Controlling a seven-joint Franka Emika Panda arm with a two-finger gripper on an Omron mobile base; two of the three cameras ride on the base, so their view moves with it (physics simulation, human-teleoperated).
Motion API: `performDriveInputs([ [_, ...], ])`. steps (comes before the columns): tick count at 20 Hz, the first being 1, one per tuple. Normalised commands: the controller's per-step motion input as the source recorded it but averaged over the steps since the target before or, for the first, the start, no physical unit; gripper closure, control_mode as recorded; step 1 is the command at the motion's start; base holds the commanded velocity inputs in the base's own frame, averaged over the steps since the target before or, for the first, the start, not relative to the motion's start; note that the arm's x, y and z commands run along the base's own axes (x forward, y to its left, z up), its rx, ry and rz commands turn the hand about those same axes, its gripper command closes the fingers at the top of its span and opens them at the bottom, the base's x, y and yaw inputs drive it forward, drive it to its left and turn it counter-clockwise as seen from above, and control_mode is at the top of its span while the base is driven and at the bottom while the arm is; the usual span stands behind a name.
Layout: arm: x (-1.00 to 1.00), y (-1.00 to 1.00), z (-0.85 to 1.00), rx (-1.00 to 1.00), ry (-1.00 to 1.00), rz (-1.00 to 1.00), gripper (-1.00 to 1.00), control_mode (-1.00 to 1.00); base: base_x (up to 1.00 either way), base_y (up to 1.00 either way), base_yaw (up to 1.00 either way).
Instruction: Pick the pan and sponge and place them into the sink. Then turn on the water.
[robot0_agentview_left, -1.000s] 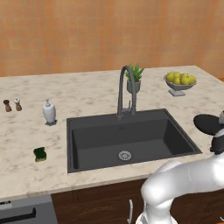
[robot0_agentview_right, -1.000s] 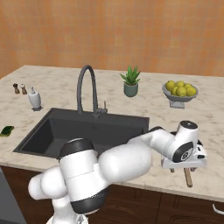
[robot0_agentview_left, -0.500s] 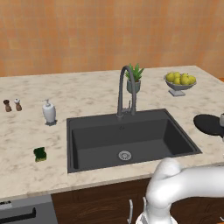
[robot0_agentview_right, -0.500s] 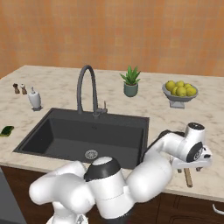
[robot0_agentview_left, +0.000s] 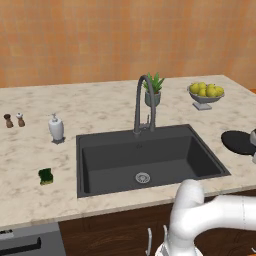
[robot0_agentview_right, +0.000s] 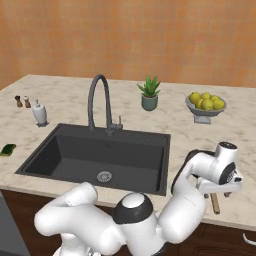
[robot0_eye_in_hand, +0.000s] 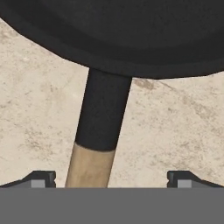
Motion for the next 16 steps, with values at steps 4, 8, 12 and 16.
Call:
performDriveInputs([
  [4, 0.0, 0.0, -0.65, 0.0, 0.0, 0.0, 1.0, -1.0, 0.0, 0.0, 0.0],
  [8, -0.13, 0.23, -0.85, 0.0, -0.03, 0.0, 1.0, -1.0, 0.0, 0.0, 0.0],
  [12, -0.28, 0.56, -0.9, 0.0, -0.03, 0.0, 1.0, -1.0, 0.0, 0.0, 0.0],
  [16, -0.58, 0.87, -0.84, 0.01, -0.09, 0.0, 1.0, -1.0, 0.0, 0.0, 0.0],
])
